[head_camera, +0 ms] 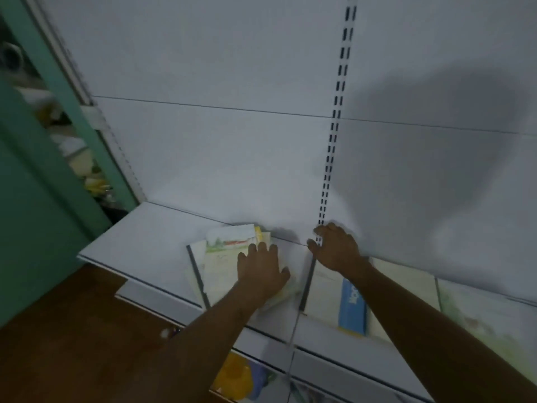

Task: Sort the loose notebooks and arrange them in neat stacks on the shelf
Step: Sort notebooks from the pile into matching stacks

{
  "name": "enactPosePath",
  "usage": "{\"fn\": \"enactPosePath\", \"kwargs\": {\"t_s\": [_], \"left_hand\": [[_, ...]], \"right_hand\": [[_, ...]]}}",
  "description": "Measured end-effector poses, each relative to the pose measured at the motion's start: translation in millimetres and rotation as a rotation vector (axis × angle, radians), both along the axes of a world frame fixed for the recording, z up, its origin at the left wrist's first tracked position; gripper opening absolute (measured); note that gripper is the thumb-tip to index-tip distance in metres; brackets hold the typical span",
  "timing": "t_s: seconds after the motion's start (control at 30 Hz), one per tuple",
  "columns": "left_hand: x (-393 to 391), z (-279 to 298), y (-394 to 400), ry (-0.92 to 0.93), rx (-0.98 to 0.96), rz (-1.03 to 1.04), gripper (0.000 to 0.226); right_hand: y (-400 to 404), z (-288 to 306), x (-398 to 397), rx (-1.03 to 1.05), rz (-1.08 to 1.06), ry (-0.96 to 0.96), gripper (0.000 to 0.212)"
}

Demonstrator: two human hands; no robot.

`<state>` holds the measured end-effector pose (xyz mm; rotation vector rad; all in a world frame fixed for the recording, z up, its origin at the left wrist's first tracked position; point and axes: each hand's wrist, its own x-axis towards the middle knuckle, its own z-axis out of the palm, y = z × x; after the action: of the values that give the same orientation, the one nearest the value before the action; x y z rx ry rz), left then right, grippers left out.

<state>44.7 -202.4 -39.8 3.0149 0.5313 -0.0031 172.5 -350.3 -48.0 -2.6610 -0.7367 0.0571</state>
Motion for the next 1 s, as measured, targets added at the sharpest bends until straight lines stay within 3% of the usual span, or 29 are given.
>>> {"fn": "enactPosePath", "kwargs": {"t_s": [0.27,0.43,0.63,0.73,1.0], "left_hand": [[-67.8,7.7,117.5,0.087,0.044,0.259,0.059],[-93.1,-6.5,147.5,0.041,-0.088,0.334,0.055],[-87.7,-27.3,145.3,0.017,-0.211,0.327,0.065],[-83.1,-35.4,140.0,-0.012,-0.312,0.331,0.065],[-77.0,-44.0,136.7,-0.048,-0.598,0.461,0.06]], "right_hand": [[147.8,10.3,-42.6,-0.215,0.297,-0.194,0.053],[191.4,-3.3,-62.3,-0.313,0.338,-0.23,0.051],[204.1,-23.0,-68.7,-0.352,0.208,-0.082,0.053],[202.6,-29.6,-71.6,-0.298,0.03,0.019,0.055],[211.3,-32.3,-73.7,-0.134,-0.181,0.192,0.069]]}}
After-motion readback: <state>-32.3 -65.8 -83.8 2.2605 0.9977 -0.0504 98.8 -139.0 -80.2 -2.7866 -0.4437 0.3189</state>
